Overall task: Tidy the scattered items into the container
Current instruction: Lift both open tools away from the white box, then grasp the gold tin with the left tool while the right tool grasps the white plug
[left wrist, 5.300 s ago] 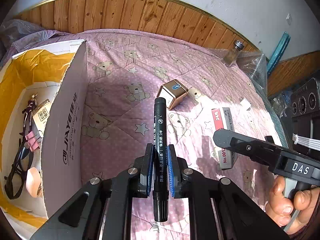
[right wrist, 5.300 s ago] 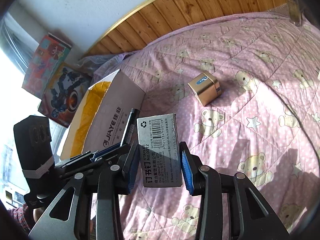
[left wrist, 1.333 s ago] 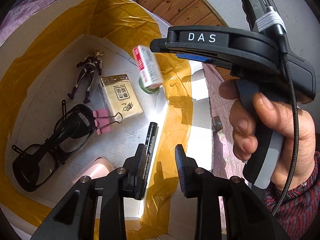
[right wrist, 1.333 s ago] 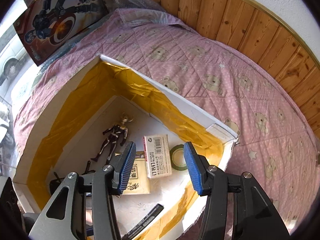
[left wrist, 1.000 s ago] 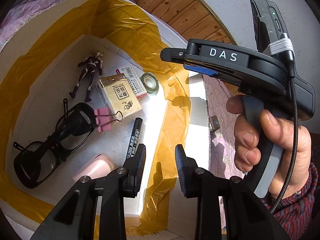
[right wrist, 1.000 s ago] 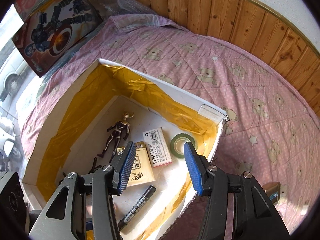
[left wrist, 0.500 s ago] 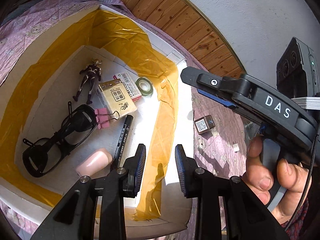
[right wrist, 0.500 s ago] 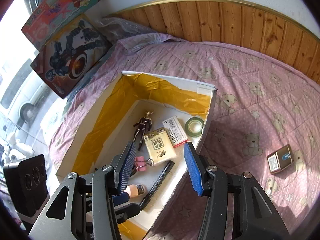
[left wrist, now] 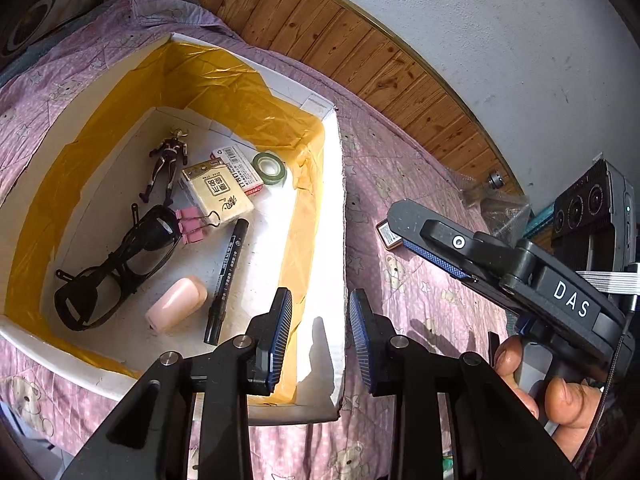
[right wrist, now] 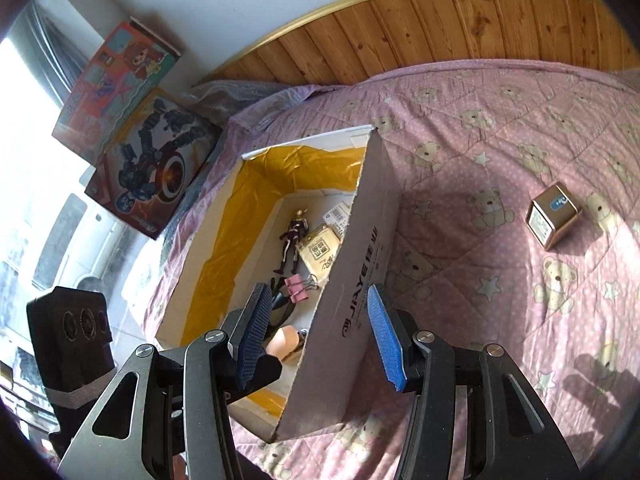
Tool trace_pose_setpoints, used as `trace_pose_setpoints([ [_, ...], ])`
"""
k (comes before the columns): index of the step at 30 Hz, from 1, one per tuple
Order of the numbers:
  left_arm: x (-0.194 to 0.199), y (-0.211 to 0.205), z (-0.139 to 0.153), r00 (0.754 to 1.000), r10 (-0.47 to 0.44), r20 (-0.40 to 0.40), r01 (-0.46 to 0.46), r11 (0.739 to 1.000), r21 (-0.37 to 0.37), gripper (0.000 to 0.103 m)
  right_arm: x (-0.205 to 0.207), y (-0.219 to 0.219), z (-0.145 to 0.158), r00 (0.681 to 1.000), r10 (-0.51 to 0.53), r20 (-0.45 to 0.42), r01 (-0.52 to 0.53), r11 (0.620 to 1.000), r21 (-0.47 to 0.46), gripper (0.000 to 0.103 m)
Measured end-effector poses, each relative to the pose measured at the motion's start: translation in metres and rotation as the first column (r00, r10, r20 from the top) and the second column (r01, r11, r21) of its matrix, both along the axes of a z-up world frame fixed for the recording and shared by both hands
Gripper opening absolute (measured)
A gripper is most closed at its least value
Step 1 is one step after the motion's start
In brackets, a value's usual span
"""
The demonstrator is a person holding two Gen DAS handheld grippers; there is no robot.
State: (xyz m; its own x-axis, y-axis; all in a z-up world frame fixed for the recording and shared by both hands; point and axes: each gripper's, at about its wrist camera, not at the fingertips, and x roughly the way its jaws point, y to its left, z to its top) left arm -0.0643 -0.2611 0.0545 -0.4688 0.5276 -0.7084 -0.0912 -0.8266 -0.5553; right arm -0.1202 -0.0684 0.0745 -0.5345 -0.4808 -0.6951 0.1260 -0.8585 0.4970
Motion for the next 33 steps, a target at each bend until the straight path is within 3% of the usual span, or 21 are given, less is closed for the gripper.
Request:
trace_pose_setpoints([
  [9, 0.011, 0.04, 0.004, 0.998, -0.064, -0.009, 0.063, 0.996, -0.07, 0.034, 0.04, 0.067, -0.03, 0.991, -0.127, 0.052, 0.13, 0.99, -0.059, 0.053],
  [11, 0.013, 0.047, 0.006, 0.998, -0.065, -0.024, 0.062, 0.993, -0.101, 0.041, 0.048, 0.081, -0.037, 0.987, -0.149, 0.066, 0.153, 0.986, -0.069, 0.053],
  [15, 0.016, 0.055, 0.01, 0.998, -0.034, -0.048, 0.026, 0.987, -0.158, 0.041, 0.06, 0.104, -0.053, 0.98, -0.174, 0.097, 0.183, 0.98, -0.084, 0.053],
  [19, 0.023, 0.065, 0.031, 0.986, -0.021, -0.165, -0.021, 0.969, -0.248, 0.041, 0.07, 0.125, -0.067, 0.973, -0.199, 0.118, 0.21, 0.973, -0.094, 0.053],
  [22, 0.022, 0.078, 0.041, 0.977, -0.055, -0.205, -0.003, 0.962, -0.273, 0.044, 0.074, 0.143, -0.077, 0.966, -0.224, 0.131, 0.237, 0.967, -0.097, 0.053],
  [33, 0.002, 0.154, 0.011, 0.976, -0.202, -0.083, 0.169, 0.939, -0.3, 0.044, 0.091, 0.218, -0.088, 0.93, -0.344, 0.131, 0.356, 0.931, -0.082, 0.053],
])
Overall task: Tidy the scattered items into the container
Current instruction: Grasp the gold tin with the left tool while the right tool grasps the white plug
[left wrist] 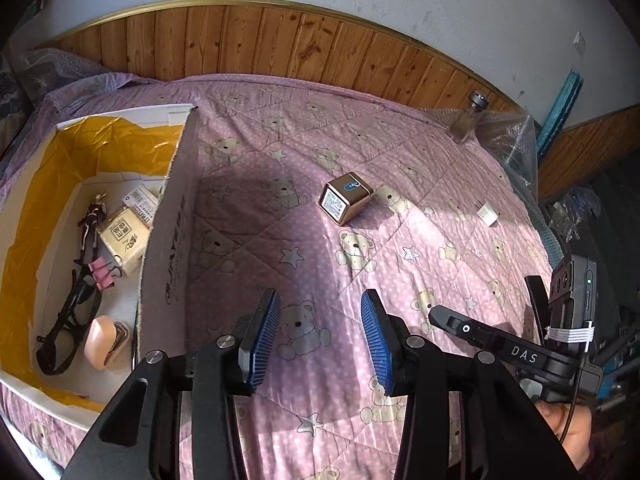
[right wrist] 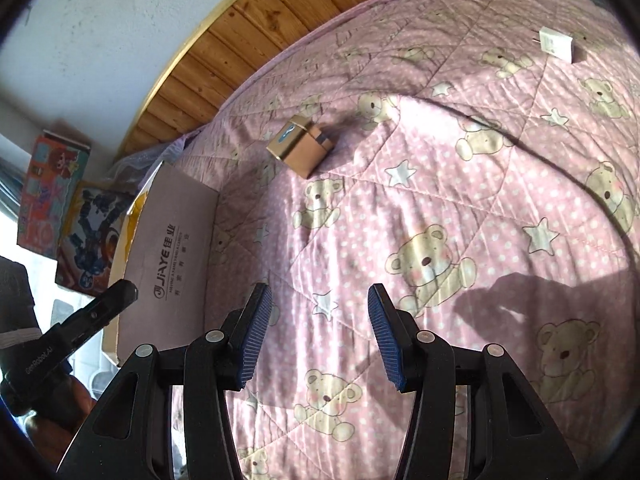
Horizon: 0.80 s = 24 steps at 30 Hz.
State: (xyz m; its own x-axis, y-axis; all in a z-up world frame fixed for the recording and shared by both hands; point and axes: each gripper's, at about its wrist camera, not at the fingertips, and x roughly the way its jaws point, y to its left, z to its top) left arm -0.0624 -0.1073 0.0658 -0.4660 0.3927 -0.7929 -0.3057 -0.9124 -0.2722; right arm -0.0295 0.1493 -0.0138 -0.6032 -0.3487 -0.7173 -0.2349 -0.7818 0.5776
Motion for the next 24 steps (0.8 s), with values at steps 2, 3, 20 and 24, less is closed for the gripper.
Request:
trace_pose_setpoints([
  [2, -0.007, 0.013, -0.008, 1.0, -0.016, 0.025, 0.017, 1.0, -0.004, 0.045, 0.0, 0.019, 0.003, 1.0, -0.029, -0.005, 0.029, 0.999, 0.016, 0.053],
  [3, -0.012, 0.019, -0.012, 0.999, -0.021, 0.036, 0.022, 1.0, -0.006, 0.047, 0.0, 0.029, 0.005, 0.999, -0.043, -0.009, 0.043, 0.999, 0.025, 0.053],
  [20, -0.121, 0.1, -0.071, 0.992, -0.02, 0.127, 0.023, 0.999, -0.026, 0.056, -0.066, 0.221, 0.03, 0.987, -0.161, 0.027, 0.138, 0.912, 0.387, 0.053],
  [24, -0.137, 0.106, -0.079, 0.989, 0.022, 0.144, -0.019, 1.0, -0.021, 0.057, -0.096, 0.241, 0.009, 0.991, -0.088, 0.098, 0.031, 0.876, 0.48, 0.053],
])
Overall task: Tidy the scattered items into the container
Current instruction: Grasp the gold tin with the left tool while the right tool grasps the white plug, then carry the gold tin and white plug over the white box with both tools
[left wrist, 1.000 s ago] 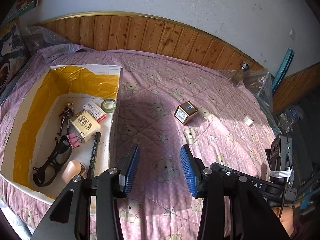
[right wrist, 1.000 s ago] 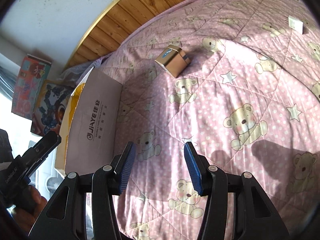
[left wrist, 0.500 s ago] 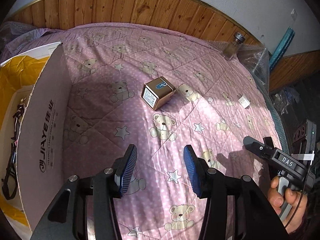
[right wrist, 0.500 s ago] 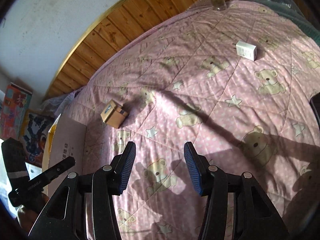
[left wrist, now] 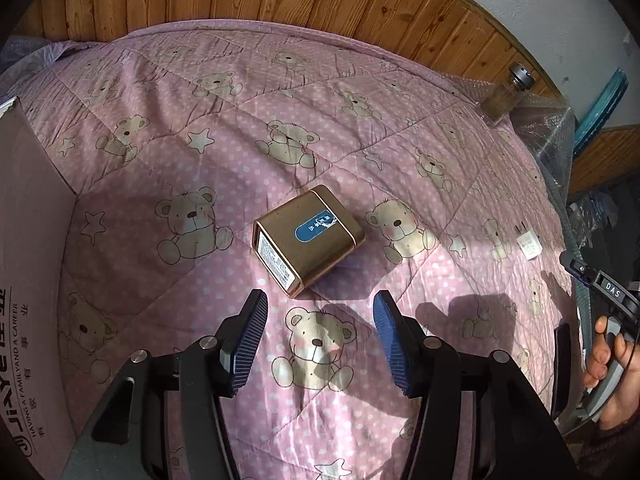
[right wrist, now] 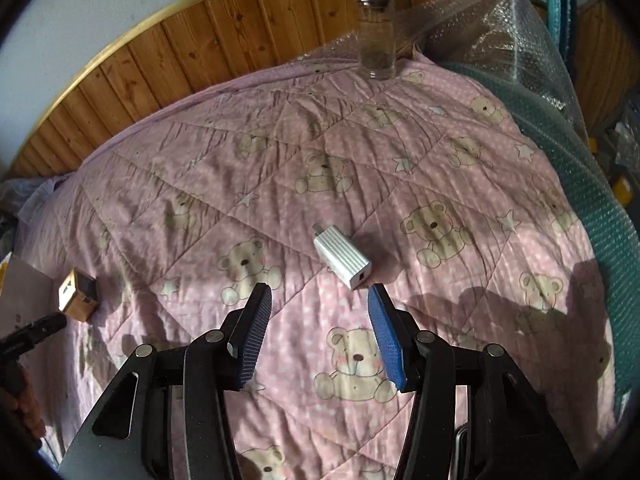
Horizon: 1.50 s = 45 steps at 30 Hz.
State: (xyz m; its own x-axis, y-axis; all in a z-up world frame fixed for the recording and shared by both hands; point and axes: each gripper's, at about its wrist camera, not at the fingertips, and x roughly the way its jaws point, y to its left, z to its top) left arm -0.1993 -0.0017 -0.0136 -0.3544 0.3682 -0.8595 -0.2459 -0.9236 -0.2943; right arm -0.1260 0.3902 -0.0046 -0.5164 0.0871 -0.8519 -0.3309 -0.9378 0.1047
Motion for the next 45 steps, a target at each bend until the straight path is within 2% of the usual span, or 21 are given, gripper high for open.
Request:
trace_pose_setpoints([
  [5, -0.011, 0.002, 0.002, 0.996, -0.044, -0.079, 0.038, 0.996, -0.076, 0.061, -0.027, 0.014, -0.026, 0.992, 0.096, 0.086, -0.103, 0.991, 0.085, 0.055],
  [8, -0.02, 0.007, 0.002, 0.983, -0.129, -0.132, 0.112, 0.985, -0.132, 0.061, -0.038, 0.017, -0.038, 0.982, 0.152, 0.112, -0.163, 0.981, 0.104, 0.055],
  [12, -0.032, 0.022, -0.009, 0.958, -0.251, -0.138, 0.23, 0.961, -0.153, 0.065, -0.049, 0.021, -0.051, 0.974, 0.197, 0.112, -0.206, 0.975, 0.079, 0.055],
  [13, -0.034, 0.026, -0.013, 0.954, -0.268, -0.135, 0.246, 0.956, -0.159, 0.065, -0.05, 0.023, -0.053, 0.975, 0.199, 0.102, -0.206, 0.977, 0.057, 0.053],
  [14, -0.037, 0.029, -0.016, 0.951, -0.28, -0.13, 0.259, 0.953, -0.159, 0.065, -0.051, 0.025, -0.054, 0.976, 0.197, 0.096, -0.202, 0.979, 0.038, 0.047],
  [16, -0.041, 0.034, -0.024, 0.949, -0.296, -0.111, 0.279, 0.95, -0.142, 0.063, -0.052, 0.027, -0.054, 0.978, 0.191, 0.086, -0.194, 0.981, 0.029, 0.026],
  [17, -0.043, 0.035, -0.027, 0.95, -0.296, -0.095, 0.283, 0.95, -0.129, 0.054, -0.052, 0.029, -0.053, 0.979, 0.186, 0.083, -0.189, 0.982, 0.024, 0.023],
  [24, -0.038, 0.041, -0.027, 0.957, -0.275, -0.096, 0.265, 0.958, -0.109, 0.052, -0.044, 0.037, -0.048, 0.991, 0.126, 0.042, -0.124, 0.991, -0.047, 0.022],
  [36, -0.012, 0.022, -0.004, 0.967, -0.243, -0.084, 0.242, 0.97, -0.018, 0.052, -0.015, 0.023, -0.013, 1.0, 0.024, -0.02, -0.025, 0.998, -0.059, 0.022],
  [45, 0.024, 0.003, 0.022, 0.965, -0.24, -0.104, 0.246, 0.968, 0.045, 0.052, 0.037, -0.017, -0.012, 0.997, -0.059, -0.049, 0.048, 0.98, -0.191, 0.022],
])
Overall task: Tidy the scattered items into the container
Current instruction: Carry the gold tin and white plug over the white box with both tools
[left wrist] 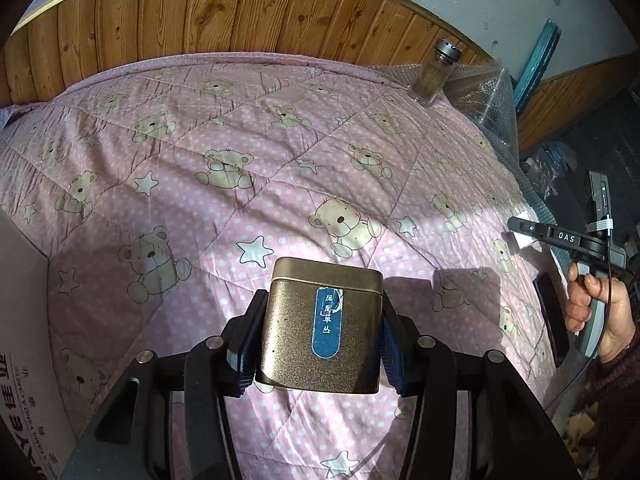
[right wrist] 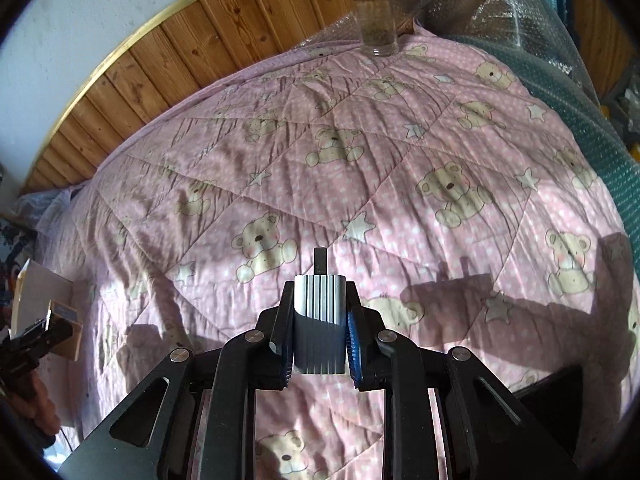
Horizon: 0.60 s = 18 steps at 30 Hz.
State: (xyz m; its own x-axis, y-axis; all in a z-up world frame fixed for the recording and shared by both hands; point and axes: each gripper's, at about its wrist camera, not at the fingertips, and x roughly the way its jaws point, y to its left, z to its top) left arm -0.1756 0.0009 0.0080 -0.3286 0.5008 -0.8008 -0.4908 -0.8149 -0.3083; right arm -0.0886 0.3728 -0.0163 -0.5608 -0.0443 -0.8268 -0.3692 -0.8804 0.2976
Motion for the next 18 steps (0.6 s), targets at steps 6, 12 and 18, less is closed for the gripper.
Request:
trace_pose_setpoints([
  [6, 0.027, -0.016, 0.013, 1.0, 0.01, 0.002, -0.01, 0.999, 0.036, 0.052, 0.028, -0.052, -0.009, 1.0, 0.013, 0.002, -0.013, 0.998, -0.066, 0.022],
  [12, 0.059, -0.026, 0.025, 1.0, 0.009, -0.004, -0.009, 0.998, 0.068, 0.052, 0.051, -0.101, -0.008, 0.999, 0.052, -0.012, -0.053, 0.994, -0.099, 0.022],
  [18, 0.091, -0.038, 0.043, 1.0, 0.001, -0.031, 0.002, 0.996, 0.092, 0.052, 0.068, -0.142, 0.001, 0.996, 0.09, -0.029, -0.093, 0.988, -0.121, 0.022],
])
